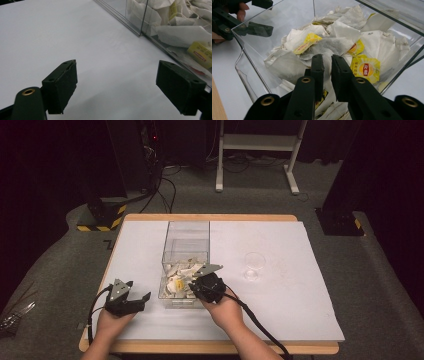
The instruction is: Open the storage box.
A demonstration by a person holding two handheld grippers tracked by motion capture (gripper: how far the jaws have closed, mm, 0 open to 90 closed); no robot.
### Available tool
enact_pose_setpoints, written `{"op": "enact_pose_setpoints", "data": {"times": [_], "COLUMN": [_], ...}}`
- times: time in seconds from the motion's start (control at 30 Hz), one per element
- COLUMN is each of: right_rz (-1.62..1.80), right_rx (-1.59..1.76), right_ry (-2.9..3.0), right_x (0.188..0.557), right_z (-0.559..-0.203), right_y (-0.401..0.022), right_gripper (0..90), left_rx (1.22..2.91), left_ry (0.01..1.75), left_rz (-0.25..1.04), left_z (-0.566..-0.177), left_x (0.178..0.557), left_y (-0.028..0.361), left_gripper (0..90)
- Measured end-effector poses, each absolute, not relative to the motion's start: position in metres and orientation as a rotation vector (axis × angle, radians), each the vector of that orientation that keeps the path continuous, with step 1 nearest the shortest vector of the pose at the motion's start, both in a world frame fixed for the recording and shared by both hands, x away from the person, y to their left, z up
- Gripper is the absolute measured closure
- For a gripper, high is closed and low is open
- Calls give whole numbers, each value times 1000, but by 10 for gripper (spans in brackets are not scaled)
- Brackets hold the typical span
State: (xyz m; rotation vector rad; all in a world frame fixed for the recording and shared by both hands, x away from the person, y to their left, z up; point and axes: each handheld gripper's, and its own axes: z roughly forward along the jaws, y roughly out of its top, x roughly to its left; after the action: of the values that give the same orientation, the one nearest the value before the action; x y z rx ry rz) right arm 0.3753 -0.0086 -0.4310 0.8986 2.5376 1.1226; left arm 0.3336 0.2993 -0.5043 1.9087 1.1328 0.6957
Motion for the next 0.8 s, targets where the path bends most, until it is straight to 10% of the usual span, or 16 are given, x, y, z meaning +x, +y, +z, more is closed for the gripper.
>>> {"op": "enact_pose_setpoints", "data": {"times": [0.8], "right_rz": [1202], "right_rx": [883], "right_ry": [2467], "right_x": [374], "right_z": [-421], "right_y": [-15], "right_gripper": [900], "left_rx": [1903], "left_ry": [1133], "left_rz": [698], "left_z": [-504], "left_x": [333], "left_y": [299], "left_gripper": [179]}}
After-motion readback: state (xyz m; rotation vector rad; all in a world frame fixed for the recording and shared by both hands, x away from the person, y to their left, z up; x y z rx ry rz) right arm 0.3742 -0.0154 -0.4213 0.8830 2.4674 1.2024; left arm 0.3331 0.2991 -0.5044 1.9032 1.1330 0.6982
